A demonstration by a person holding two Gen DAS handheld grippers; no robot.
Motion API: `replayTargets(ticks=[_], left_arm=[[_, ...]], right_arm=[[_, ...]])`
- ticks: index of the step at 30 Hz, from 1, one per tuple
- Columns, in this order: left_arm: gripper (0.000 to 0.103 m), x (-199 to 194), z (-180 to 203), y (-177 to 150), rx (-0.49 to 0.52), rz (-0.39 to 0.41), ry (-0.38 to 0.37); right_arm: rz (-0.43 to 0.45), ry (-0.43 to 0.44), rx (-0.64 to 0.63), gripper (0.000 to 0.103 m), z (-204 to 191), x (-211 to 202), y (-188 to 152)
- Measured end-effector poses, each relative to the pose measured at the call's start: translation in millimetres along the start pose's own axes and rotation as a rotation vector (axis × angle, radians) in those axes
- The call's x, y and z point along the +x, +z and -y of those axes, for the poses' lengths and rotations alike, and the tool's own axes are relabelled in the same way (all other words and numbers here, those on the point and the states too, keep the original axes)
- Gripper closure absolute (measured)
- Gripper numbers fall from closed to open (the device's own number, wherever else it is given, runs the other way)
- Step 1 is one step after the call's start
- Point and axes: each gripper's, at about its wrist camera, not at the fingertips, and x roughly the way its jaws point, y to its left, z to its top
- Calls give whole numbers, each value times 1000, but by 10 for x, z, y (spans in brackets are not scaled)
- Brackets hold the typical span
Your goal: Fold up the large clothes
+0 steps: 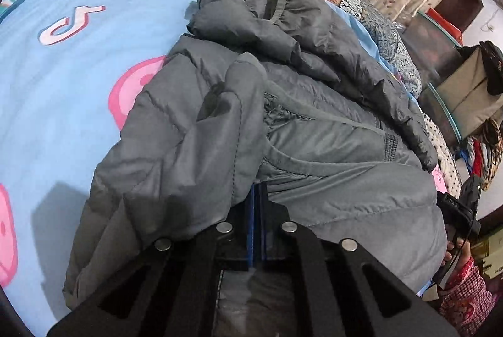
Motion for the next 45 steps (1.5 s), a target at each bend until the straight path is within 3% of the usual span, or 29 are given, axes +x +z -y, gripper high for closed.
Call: replayTargets(ticks=[5, 7, 8, 12, 15, 19, 22, 25, 26, 29, 32, 35, 40, 45], left_arm=[[103, -280, 129, 9, -36, -24, 18], [103, -683, 145, 81, -37, 44, -44], [103, -854, 159, 135, -27, 72, -74], [103, -1164, 357, 592, 43, 191, -118], [103, -897, 717, 1063, 140, 190, -155], [103, -156, 1089, 1586, 233, 129, -157], [103, 482, 1137, 1863, 253, 62, -77], [103, 1172, 818, 1935, 193, -97, 110], [103, 1357, 621, 1882, 149, -152, 67], [103, 1373, 440, 1742, 132, -90, -19], [103, 1328, 475, 1638, 162, -28, 11], [103, 1347, 451, 1538, 155, 39, 19], [103, 1361, 475, 1554, 158, 48, 44], [103, 1358, 552, 1537, 195, 51, 89]], right_arm=[[-2, -31, -23, 82, -102, -155, 41], [35, -38, -50, 77, -175, -398, 59], [59, -41, -56, 69, -177, -513, 55], [158, -47, -76, 68, -284, -885, 277], [161, -42, -115, 68, -546, -759, 601], [96, -38, -155, 68, -784, -274, 920], [36, -91, -188, 68, -805, 127, 1155], [-26, -166, -131, 68, -503, 509, 1367], [-50, -168, -103, 71, -371, 635, 1424], [-73, -135, -71, 71, -193, 900, 1519], [-46, -187, -166, 71, -304, 1137, 1599], [-14, -178, -173, 71, -314, 1269, 1650], [10, -149, -154, 71, -260, 1259, 1649], [-39, -208, -190, 70, -395, 1208, 1688]])
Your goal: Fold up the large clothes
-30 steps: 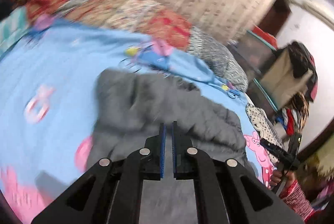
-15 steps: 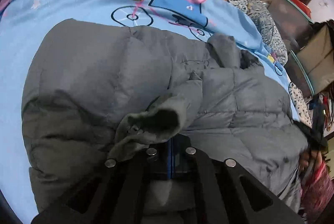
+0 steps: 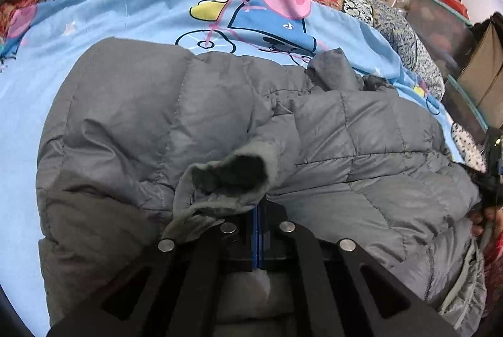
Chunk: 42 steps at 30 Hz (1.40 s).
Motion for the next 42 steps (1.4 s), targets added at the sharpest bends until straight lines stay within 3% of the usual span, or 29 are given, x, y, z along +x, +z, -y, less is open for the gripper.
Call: replayTargets(ticks=[4, 7, 13, 17, 20, 23, 27, 32, 34, 42], left_arm=[[103, 7, 2, -4, 8, -1, 8], [103, 8, 4, -2, 15, 0, 15], [103, -7, 51, 14, 36, -6, 40], [103, -53, 167, 44, 81, -17, 100], [103, -243, 233, 124, 54, -35, 98], [103, -596, 263, 209, 18, 30, 37], [103, -754, 288, 322, -7, 79, 25], [103, -226, 311, 340, 18, -41, 99], [103, 47, 249, 274, 15, -92, 107], [103, 135, 283, 208, 57, -54, 133]], right_arm=[[-59, 11, -6, 60, 26, -226, 26], [-13, 19, 1, 49, 72, -612, 11], [106, 106, 39, 48, 95, -1436, -286], [101, 125, 41, 48, 68, -1686, -553], [98, 106, -8, 48, -38, -1771, -431], [116, 135, -62, 47, -293, -1789, -71], [74, 165, -80, 35, -795, -1391, 490], [-34, 99, -97, 35, -1341, -474, 932], [-63, 47, -79, 35, -1416, -147, 1021], [-171, -62, -3, 35, -1378, 831, 1112]])
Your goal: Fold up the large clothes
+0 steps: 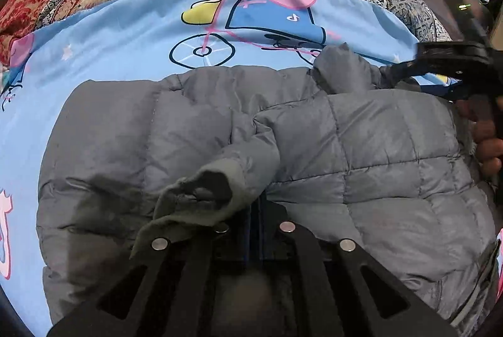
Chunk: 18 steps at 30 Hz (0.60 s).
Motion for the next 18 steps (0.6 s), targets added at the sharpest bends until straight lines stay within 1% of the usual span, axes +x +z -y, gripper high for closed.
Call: replayTargets(ticks=[2, 4, 6, 13, 14, 15, 16, 17, 18], left_arm=[[103, -9, 25, -16, 18, 8, 14], [103, -24, 34, -27, 27, 17, 23], [103, -21, 39, -12, 31, 23, 25], [103, -31, 37, -21, 36, 35, 30], [103, -33, 36, -22, 37, 36, 30], [103, -34, 34, -23, 37, 37, 29], [103, -34, 34, -22, 38, 37, 30], [103, -34, 37, -23, 39, 37, 31], [103, -33, 38, -23, 41, 37, 33]], right_arm=[[-19, -12, 9, 35, 37, 121, 13], [-38, -9, 32, 35, 89, 215, 7], [-39, -1, 42, 34, 122, 261, -7], [-27, -31, -4, 34, 29, 286, -42], [-31, -34, -14, 46, 9, 286, -48], [-36, -37, -34, 56, -39, 298, -45], [-40, -49, -69, 61, -95, 289, -53], [-39, -57, -84, 74, -229, 314, -51], [-37, -52, -97, 83, -270, 289, -62]])
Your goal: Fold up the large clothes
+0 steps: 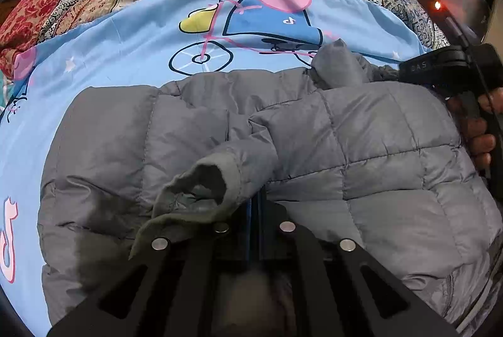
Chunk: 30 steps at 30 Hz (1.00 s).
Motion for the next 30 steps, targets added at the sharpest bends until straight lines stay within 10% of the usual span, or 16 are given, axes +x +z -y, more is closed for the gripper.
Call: replayTargets(ticks=[7, 12, 30], left_arm=[[103, -262, -165, 108, -86, -22, -65], [103, -1116, -630, 146, -220, 127, -115], [103, -2871, -966, -785, -272, 217, -113]], right_arm=[[145, 37, -97, 95, -234, -640, -155], [267, 90, -201, 95, -302, -1277, -412], [418, 55, -548, 95, -436, -2601, -2990]])
